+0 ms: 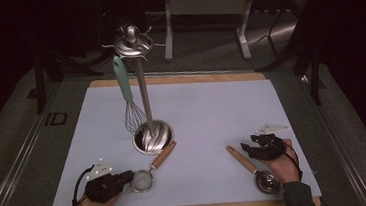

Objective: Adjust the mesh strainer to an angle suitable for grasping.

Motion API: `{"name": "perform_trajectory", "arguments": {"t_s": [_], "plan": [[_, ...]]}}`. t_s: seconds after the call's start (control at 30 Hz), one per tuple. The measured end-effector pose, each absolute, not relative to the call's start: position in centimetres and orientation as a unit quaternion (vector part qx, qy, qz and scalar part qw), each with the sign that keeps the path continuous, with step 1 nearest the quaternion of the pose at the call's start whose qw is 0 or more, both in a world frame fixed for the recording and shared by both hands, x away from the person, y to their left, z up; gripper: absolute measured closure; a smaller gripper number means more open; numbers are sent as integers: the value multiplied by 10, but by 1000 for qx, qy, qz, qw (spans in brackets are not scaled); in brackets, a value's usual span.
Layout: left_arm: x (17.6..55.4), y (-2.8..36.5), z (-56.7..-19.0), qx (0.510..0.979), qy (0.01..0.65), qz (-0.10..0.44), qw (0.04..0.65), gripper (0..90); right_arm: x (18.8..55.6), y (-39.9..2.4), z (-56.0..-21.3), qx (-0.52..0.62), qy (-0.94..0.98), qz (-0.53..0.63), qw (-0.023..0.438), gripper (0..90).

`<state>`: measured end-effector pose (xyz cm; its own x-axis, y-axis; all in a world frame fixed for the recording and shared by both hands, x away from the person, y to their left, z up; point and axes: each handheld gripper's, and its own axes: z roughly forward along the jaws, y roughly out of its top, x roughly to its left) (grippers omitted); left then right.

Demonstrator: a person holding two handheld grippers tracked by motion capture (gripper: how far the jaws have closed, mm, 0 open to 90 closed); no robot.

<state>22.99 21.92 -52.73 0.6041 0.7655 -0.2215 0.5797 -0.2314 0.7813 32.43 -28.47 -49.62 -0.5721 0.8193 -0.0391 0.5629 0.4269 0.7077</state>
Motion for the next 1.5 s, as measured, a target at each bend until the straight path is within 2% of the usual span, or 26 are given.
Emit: {"name": "perform_trajectory", "arguments": {"t_s": [0.33, 0.7, 1.5], "plan": [[236, 221, -535, 776, 459, 96, 422, 828, 324, -285, -496, 421, 821, 334, 193, 462], [235, 212, -540, 781, 458, 81, 416, 835, 324, -285, -495, 421, 821, 334, 193, 462], [251, 132, -542, 778, 458, 46, 427, 845, 323, -278, -494, 412, 825, 335, 193, 463]]}}
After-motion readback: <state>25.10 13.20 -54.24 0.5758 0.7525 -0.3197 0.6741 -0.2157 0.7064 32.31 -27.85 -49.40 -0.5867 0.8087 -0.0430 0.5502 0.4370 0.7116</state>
